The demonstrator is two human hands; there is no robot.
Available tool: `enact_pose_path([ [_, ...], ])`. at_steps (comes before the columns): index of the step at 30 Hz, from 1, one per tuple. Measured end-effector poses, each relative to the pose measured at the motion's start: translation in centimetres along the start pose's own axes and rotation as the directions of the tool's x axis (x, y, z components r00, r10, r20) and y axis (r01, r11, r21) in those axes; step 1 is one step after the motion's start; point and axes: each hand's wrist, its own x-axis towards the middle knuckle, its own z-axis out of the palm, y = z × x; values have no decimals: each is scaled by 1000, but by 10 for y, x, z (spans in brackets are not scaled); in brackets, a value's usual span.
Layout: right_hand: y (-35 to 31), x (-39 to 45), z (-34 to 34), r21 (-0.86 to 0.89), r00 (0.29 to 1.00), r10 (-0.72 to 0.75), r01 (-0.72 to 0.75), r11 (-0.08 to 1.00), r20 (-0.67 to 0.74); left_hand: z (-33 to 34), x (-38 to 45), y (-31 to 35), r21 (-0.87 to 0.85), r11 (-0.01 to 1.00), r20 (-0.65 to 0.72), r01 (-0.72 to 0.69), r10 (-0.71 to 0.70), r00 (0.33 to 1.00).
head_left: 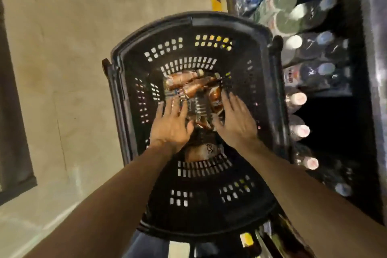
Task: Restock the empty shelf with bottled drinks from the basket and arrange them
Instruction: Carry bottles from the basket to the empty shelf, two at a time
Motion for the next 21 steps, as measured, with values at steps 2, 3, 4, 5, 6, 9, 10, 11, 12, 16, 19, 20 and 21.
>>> enact_pose_path([
  [2,8,26,32,29,1000,12,-13,999,22,31,28,-1,-8,999,26,-34,34,999],
  [3,11,38,47,30,999,17,-18,999,27,46,41,-1,0,999,34,-51,51,998],
  [4,15,50,60,29,999,23,-24,999,36,59,55,-1,16,997,35,-71,70,997],
  [5,19,61,73,33,998,33,-34,999,44,72,68,0,32,995,33,-91,90,995],
  [6,22,72,85,44,998,45,-47,998,46,83,79,-1,41,993,26,-110,109,994],
  [9,30,102,116,81,997,71,-73,994,36,112,107,-3,55,979,-23,-195,196,980],
  [10,32,110,126,83,997,72,-75,994,33,120,114,-4,70,971,-18,-227,229,973],
  [11,33,116,133,80,997,77,-79,994,24,127,119,-5,84,965,5,-248,249,969],
  [12,33,120,141,74,996,87,-87,993,0,133,124,-5,104,960,29,-261,259,965],
  [16,38,124,172,-65,982,89,-101,993,-166,149,135,-3,203,939,49,-279,275,960],
  [19,41,129,187,-130,958,87,-127,983,-273,151,137,-1,193,928,17,-318,321,947],
  [20,41,131,188,-124,947,81,-125,984,-311,150,137,-2,182,926,11,-329,333,943],
  [21,40,133,185,-120,936,75,-123,985,-343,147,137,-1,171,927,12,-333,336,942],
])
